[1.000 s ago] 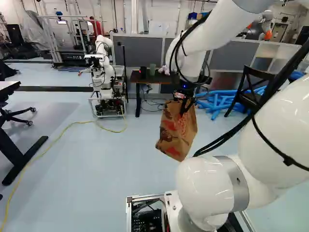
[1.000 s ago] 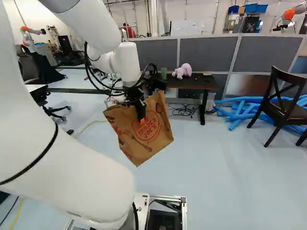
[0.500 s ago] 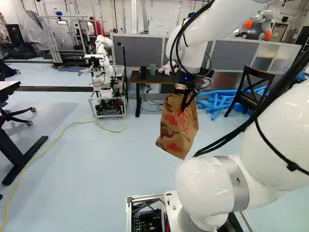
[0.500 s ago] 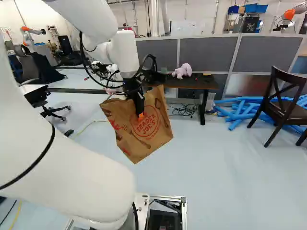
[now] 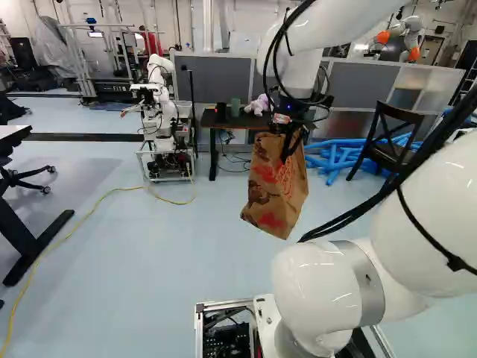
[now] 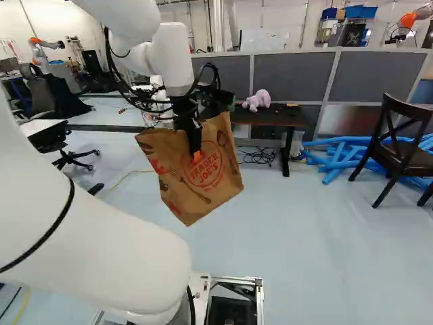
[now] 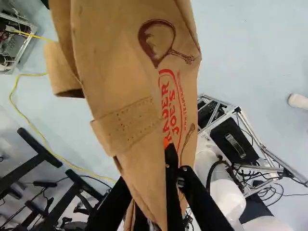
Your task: Pick up the bag on the ground and place it on the table
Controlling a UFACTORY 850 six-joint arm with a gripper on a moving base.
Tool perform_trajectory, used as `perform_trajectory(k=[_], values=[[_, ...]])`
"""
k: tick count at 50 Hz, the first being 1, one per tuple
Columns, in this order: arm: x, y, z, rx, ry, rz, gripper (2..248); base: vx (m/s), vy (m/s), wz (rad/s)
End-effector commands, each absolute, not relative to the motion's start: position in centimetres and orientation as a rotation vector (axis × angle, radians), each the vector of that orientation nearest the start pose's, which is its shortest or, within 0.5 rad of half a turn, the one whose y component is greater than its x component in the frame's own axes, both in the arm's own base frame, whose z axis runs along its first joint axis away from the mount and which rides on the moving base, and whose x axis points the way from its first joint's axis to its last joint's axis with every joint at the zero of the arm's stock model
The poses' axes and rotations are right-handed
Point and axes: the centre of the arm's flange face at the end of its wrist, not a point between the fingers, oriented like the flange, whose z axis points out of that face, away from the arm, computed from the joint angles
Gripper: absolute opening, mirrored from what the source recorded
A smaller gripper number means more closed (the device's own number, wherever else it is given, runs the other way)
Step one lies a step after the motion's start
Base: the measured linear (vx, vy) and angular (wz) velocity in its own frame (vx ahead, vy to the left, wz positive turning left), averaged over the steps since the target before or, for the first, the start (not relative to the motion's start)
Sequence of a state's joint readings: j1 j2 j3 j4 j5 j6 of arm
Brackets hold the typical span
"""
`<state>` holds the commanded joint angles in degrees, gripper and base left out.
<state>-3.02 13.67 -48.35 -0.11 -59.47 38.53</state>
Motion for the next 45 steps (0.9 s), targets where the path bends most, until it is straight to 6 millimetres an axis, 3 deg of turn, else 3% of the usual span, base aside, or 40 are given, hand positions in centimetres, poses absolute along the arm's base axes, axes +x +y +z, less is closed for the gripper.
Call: perform_trajectory(k=[25, 45], values=[[35.8, -1.8, 62.4, -2.928, 1.103, -0.067, 23, 0.000, 0.000, 0.000], [36.0, -1.7, 62.8, -2.937, 1.105, -0.029, 23, 0.000, 0.000, 0.000]])
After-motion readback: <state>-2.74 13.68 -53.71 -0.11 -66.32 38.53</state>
